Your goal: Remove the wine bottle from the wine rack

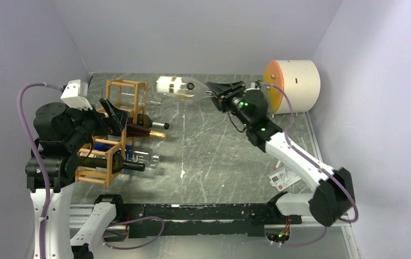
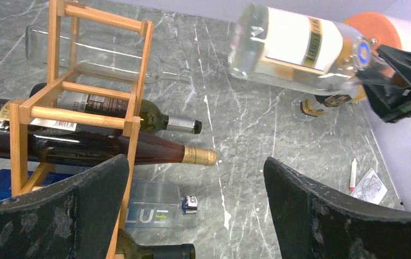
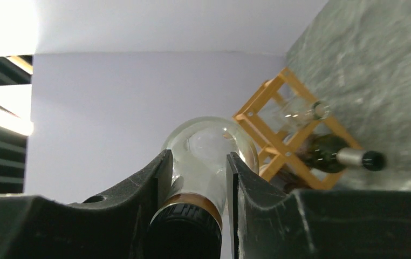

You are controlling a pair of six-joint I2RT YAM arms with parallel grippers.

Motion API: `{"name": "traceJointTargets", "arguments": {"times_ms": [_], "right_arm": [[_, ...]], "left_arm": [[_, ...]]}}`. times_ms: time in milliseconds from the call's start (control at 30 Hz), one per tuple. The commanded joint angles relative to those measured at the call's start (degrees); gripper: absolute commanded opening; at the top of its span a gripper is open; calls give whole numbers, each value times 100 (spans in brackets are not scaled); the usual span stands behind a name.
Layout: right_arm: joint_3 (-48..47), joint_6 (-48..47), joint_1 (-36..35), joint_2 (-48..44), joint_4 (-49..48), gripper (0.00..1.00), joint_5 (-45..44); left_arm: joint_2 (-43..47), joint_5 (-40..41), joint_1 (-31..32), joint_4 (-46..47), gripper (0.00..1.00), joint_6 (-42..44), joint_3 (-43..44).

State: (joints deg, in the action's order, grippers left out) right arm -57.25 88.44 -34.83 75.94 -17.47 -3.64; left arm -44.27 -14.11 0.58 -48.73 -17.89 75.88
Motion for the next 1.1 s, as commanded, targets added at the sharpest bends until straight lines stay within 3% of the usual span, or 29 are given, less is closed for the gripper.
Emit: {"name": "traceJointTargets", "arguments": {"times_ms": [0, 200, 467, 833, 1067], "right_arm": [[-51, -750, 511, -1087, 310, 0, 313], [-208, -2898, 630, -1857, 2309, 0, -300], [-201, -5465, 634, -2231, 3535, 0, -1302], [-158, -6697, 838, -2194, 3414, 0, -3510], [-55, -6782, 1417, -1880, 2952, 0, -3638]], "left_arm": [[9, 1, -58, 61, 98, -36, 1], [60, -127, -58, 156, 98, -91, -239], [27, -324, -58, 255, 98, -152, -427], [-58, -425, -58, 265, 98, -150, -322], [55, -512, -54, 376, 98, -259, -584]]}}
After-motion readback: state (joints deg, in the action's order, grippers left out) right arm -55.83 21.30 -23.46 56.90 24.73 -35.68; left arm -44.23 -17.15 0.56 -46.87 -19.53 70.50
